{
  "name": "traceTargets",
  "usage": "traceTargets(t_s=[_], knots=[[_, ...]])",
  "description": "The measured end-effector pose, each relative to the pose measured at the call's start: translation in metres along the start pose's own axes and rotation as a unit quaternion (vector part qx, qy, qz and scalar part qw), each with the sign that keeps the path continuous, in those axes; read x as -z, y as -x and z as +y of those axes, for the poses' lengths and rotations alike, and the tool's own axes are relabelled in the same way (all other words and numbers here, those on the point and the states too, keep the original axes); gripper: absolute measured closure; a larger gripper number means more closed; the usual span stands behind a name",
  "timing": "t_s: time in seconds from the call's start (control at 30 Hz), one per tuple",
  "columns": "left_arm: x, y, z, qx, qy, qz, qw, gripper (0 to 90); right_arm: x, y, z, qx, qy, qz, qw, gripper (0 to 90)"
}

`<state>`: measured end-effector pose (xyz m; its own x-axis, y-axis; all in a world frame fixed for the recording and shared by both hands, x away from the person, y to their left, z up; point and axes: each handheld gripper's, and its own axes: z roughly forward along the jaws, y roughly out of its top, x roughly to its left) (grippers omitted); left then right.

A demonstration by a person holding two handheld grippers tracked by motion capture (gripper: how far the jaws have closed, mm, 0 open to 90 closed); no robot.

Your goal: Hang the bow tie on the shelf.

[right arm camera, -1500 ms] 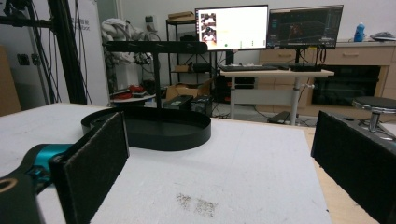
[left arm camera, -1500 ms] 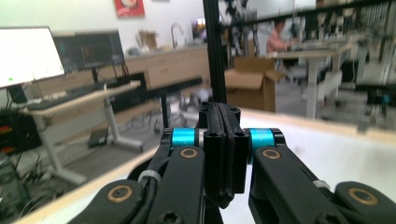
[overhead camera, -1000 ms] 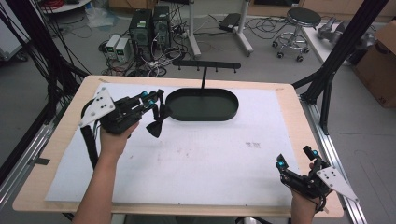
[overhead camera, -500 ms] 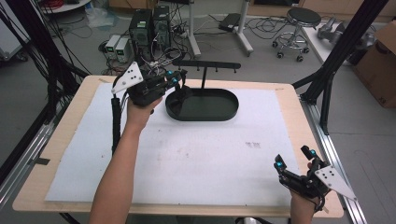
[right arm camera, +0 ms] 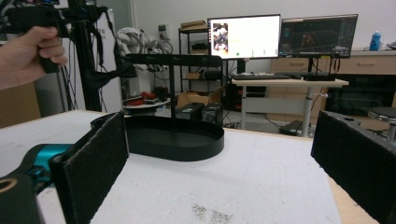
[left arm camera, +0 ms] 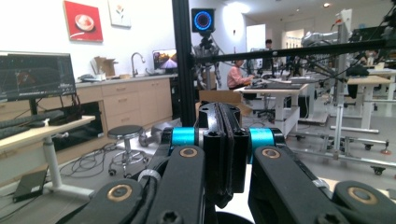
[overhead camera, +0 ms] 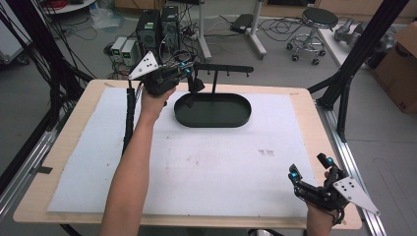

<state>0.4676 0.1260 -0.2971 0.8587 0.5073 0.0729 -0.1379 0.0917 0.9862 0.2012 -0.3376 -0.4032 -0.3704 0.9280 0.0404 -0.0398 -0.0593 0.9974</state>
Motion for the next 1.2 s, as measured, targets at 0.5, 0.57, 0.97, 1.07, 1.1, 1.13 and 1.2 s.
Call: traceTargets(t_s=[0.5, 0.57, 0.97, 1.07, 1.1, 1.13, 1.2], knots=[[-0.006, -0.036, -0.013, 0.009, -0.029, 0.033, 0.9990, 88.1, -0.002, -0.010, 0.002, 0.013, -0.006, 0.017, 0.9998, 3.1], [-0.005, -0.038, -0.015, 0.010, -0.036, 0.041, 0.9985, 88.1, -0.002, -0.011, 0.003, 0.013, -0.004, 0.016, 0.9998, 3.1], [0.010, -0.050, -0.027, 0.027, -0.043, 0.107, 0.9930, 70.4, -0.002, -0.015, 0.003, 0.020, -0.006, 0.021, 0.9995, 3.1], [0.018, -0.053, -0.029, 0.033, -0.052, 0.136, 0.9888, 31.2, -0.003, -0.017, 0.002, 0.020, -0.009, 0.026, 0.9994, 3.1], [0.021, -0.053, -0.030, 0.031, -0.054, 0.140, 0.9882, 23.4, -0.004, -0.018, 0.002, 0.017, -0.010, 0.027, 0.9994, 3.1], [0.025, -0.052, -0.031, 0.026, -0.056, 0.143, 0.9878, 23.4, -0.004, -0.018, 0.002, 0.017, -0.010, 0.027, 0.9994, 3.1], [0.032, -0.050, -0.031, 0.018, -0.060, 0.146, 0.9873, 21.6, -0.005, -0.018, 0.002, 0.017, -0.009, 0.027, 0.9994, 3.1]])
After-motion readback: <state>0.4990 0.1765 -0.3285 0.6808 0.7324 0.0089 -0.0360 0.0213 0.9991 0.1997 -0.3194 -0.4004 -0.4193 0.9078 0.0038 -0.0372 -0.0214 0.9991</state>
